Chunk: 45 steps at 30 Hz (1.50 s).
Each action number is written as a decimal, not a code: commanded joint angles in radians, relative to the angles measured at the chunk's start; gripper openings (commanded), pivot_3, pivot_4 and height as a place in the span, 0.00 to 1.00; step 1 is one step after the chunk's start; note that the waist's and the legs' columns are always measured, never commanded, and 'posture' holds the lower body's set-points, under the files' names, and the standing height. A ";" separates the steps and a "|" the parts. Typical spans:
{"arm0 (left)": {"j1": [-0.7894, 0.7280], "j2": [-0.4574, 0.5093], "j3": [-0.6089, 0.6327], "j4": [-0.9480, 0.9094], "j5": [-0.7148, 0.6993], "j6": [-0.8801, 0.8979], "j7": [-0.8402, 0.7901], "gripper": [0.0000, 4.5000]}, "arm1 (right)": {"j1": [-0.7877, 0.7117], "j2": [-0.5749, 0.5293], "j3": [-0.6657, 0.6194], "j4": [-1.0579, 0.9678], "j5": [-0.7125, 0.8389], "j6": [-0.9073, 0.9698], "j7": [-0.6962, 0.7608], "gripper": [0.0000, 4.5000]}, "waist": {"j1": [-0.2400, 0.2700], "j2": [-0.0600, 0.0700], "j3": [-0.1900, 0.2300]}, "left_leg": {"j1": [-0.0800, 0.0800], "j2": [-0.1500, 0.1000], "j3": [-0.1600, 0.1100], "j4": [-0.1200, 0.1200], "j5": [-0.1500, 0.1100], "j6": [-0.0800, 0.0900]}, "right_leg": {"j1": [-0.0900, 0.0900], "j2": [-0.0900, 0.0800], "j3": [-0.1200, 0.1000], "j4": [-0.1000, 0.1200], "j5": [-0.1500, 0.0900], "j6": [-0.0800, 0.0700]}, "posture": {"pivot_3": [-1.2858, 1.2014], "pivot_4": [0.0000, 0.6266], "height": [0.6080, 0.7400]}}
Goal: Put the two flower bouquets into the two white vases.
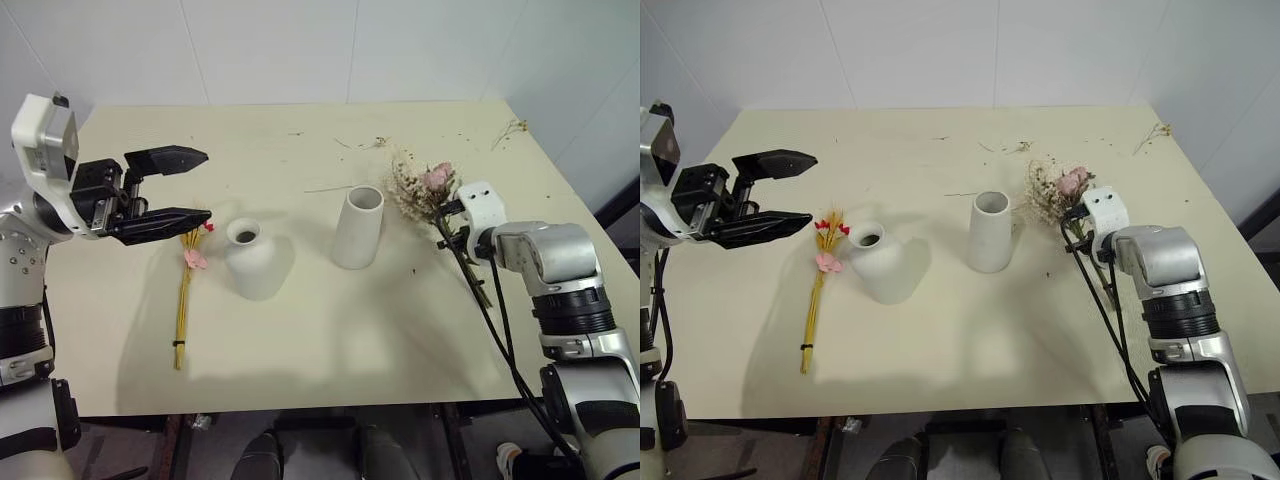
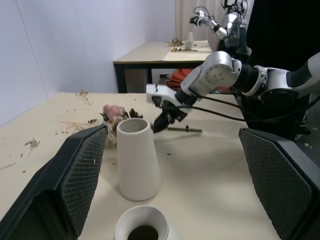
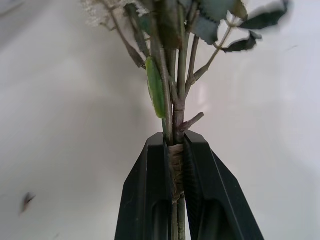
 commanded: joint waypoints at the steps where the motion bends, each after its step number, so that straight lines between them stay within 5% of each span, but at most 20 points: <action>1: -0.030 0.020 -0.003 0.003 0.008 -0.011 -0.013 1.00 | -0.022 0.025 -0.088 -0.115 -0.044 -0.184 -0.088 0.01 | -0.002 0.000 0.000 | 0.000 0.000 0.000 0.000 0.000 0.000 | 0.000 0.000 0.000 0.000 0.000 0.000 | 0.52 0.24 1.00; 10: -0.077 -0.001 -0.046 0.050 0.034 -0.024 -0.037 1.00 | -0.129 0.187 -0.230 -0.128 -0.014 -0.509 -0.215 0.01 | -0.002 0.000 0.000 | 0.000 0.000 0.000 -0.001 0.000 0.000 | -0.001 0.000 0.000 0.001 0.000 0.000 | 0.52 0.24 1.00; 17: -0.093 -0.002 -0.066 0.080 0.053 -0.032 -0.048 1.00 | -0.182 0.363 -0.203 -0.171 0.090 -0.777 -0.130 0.01 | -0.007 0.000 0.000 | 0.000 0.001 0.000 -0.002 0.000 0.000 | -0.001 0.000 0.000 0.001 0.000 0.000 | 0.52 0.24 1.00; 31: -0.097 0.023 -0.032 0.091 0.078 -0.043 0.009 1.00 | -0.085 0.499 -0.114 -0.249 0.198 -0.812 -0.029 0.01 | -0.005 0.001 0.000 | 0.000 0.001 0.000 -0.001 0.000 -0.001 | -0.001 0.000 0.000 0.002 0.000 0.000 | 0.52 0.24 1.00; 45: -0.076 0.079 0.039 0.066 0.042 0.012 0.037 1.00 | 0.047 0.502 -0.069 -0.278 0.182 -0.843 -0.010 0.01 | -0.004 0.001 0.000 | 0.000 0.001 0.000 -0.001 0.001 -0.001 | -0.001 0.000 0.000 0.002 0.000 0.000 | 0.52 0.24 1.00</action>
